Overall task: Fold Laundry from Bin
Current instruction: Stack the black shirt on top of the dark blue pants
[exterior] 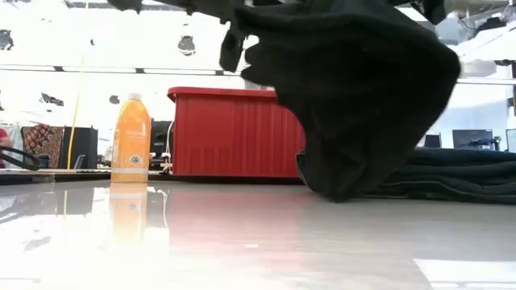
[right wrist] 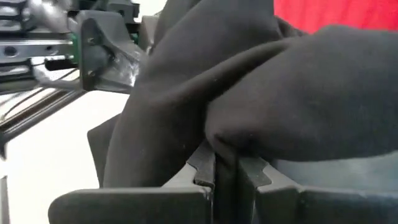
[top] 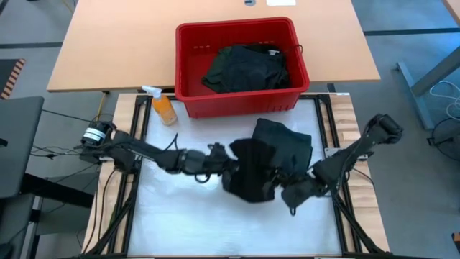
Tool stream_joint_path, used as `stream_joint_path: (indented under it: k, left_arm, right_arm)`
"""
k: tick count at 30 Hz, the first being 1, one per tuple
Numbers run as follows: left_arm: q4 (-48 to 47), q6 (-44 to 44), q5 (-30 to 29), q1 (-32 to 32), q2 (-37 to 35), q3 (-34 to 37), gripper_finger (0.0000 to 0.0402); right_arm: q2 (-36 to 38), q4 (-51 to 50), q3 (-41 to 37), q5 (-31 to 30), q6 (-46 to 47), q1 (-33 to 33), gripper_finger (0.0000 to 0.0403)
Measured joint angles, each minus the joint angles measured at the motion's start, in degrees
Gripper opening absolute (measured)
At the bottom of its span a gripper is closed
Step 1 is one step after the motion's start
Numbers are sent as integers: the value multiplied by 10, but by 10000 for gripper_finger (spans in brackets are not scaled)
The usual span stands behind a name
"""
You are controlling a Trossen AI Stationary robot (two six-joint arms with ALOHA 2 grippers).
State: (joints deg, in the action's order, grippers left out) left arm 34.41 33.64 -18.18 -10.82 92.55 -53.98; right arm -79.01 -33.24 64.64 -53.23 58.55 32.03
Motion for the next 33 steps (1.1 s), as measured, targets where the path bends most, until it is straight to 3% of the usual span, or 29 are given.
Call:
stream_joint_path:
  k: [5,11,22,27,33]
  left_arm:
    - [-24,-25,28,65,26,-57,11]
    - [-25,9,73,115,128,-111,11]
    - [22,111,187,159,328,-247,11]
    - [12,112,204,165,335,-258,11]
    - [7,143,297,187,329,-257,19]
  right_arm:
    - [45,-123,0,-29,17,-39,43]
    - [85,-335,-34,-28,227,-59,43]
    - [125,-366,-223,34,488,-19,43]
    - [143,-405,-241,68,537,6,43]
    - [165,-440,-241,82,538,13,46]
